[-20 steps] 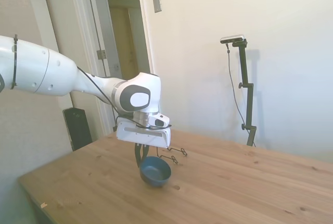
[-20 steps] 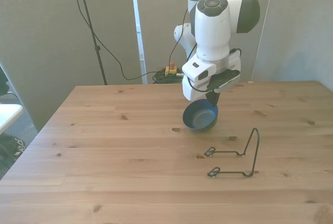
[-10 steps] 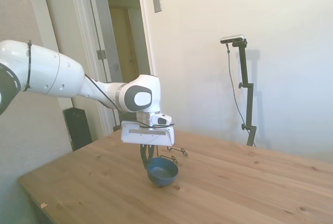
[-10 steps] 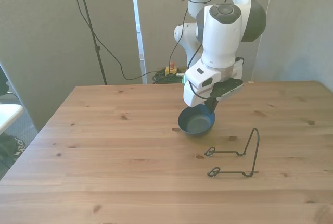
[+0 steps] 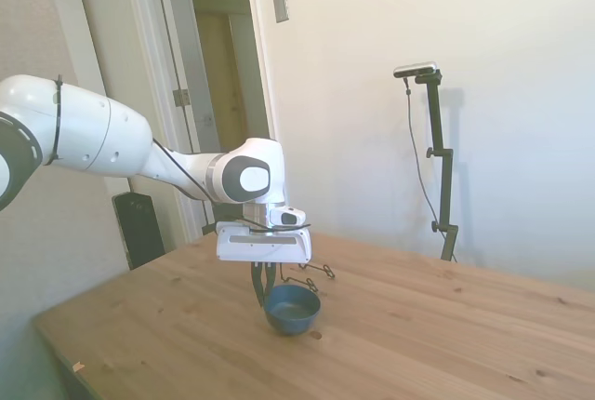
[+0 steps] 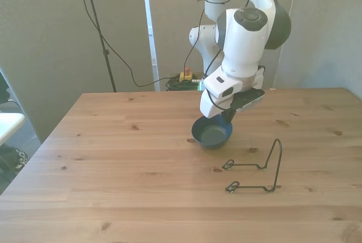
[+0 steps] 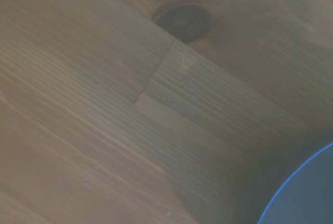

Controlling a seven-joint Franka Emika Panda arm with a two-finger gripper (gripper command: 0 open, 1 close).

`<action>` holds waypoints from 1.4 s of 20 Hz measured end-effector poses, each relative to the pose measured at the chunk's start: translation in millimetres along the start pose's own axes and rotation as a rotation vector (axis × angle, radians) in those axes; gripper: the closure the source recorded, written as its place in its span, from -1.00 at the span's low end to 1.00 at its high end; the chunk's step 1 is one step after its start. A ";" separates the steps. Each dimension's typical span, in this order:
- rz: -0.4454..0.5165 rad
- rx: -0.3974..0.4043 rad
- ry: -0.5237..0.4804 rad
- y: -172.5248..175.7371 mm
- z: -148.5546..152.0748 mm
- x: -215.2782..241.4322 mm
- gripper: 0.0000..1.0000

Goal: Unload the bowl

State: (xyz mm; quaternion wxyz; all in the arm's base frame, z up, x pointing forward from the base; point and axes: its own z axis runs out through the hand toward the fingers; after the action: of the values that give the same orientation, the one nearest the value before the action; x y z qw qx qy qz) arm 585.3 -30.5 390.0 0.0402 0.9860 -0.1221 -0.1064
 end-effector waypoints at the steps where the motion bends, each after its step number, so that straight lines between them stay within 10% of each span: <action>1: -0.005 -0.008 0.002 -1.3 0.9 -0.3 -1.00; 28: -0.029 0.012 0.066 -9.0 -27.6 -9.9 -1.00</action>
State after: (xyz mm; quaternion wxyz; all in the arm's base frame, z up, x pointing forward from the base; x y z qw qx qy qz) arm 584.1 -17.8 417.9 0.0366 0.9908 -0.1073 -0.0735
